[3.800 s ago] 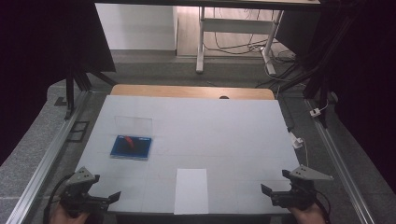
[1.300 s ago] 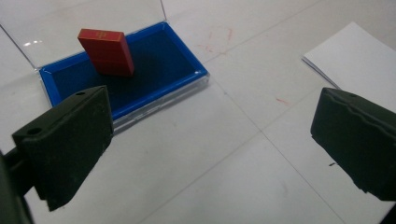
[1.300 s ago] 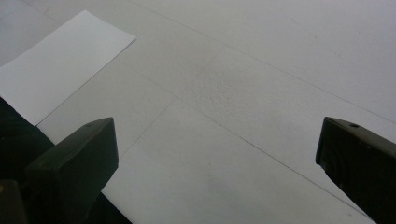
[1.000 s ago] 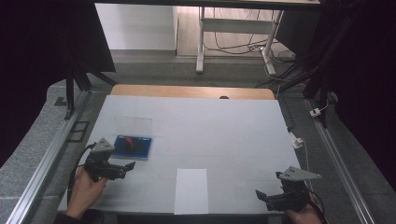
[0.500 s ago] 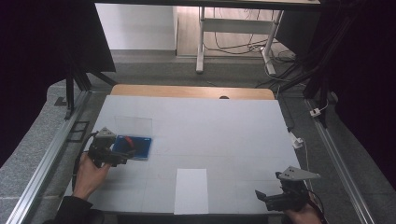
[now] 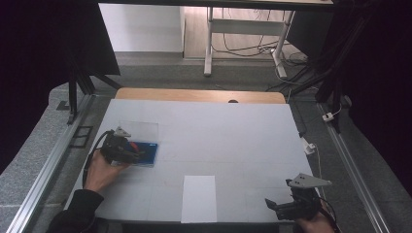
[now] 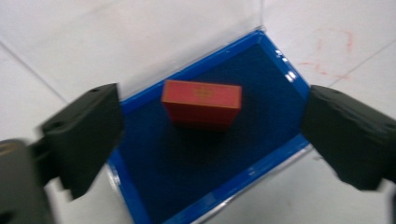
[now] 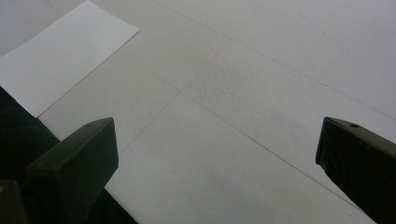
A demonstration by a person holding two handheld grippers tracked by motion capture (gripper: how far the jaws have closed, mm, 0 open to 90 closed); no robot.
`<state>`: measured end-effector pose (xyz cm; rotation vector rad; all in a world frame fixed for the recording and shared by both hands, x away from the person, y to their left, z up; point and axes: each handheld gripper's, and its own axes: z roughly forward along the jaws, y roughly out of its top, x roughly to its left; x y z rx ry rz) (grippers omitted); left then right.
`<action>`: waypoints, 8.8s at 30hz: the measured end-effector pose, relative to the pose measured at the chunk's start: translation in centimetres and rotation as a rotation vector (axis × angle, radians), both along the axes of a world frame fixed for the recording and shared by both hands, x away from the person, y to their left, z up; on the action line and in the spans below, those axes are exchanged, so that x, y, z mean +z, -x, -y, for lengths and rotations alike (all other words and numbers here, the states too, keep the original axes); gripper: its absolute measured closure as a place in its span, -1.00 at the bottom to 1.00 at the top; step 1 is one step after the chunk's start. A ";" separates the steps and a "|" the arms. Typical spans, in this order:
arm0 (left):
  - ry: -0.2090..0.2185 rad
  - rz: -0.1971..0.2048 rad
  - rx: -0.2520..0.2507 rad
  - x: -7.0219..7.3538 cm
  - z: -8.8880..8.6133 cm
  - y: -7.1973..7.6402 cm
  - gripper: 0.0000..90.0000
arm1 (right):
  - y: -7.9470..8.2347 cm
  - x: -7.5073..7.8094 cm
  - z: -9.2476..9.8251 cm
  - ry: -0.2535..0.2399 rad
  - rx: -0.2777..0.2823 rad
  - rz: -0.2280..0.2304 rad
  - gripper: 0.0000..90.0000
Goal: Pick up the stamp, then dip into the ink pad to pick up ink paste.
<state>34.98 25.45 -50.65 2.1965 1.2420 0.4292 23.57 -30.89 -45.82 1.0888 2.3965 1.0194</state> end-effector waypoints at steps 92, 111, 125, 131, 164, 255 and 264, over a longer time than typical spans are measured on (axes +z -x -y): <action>0.020 0.019 0.040 0.0 1.6 0.5 0.30 | 0.1 -0.1 -0.5 0.051 0.045 0.003 -1.00; 0.052 0.030 0.041 1.8 0.7 1.7 0.29 | 0.2 -0.1 -0.6 0.059 0.051 0.005 -1.00; 0.032 0.004 0.080 1.8 -1.1 2.0 0.29 | 0.2 -0.1 -0.7 0.066 0.056 0.005 -1.00; 0.028 -0.003 0.074 1.3 -1.0 1.8 0.29 | 0.2 -0.2 -0.7 0.068 0.056 0.005 -1.00; 0.054 -0.001 0.072 -0.1 -0.2 1.6 0.31 | 0.3 -0.3 -0.9 0.090 0.064 0.007 -1.00; 0.214 0.093 -0.109 5.8 4.3 6.0 0.29 | 0.2 -0.2 -0.7 0.072 0.047 0.008 -1.00; 0.220 0.084 -0.158 6.3 6.1 6.6 0.29 | 0.2 -0.2 -0.7 0.073 0.046 0.009 -1.00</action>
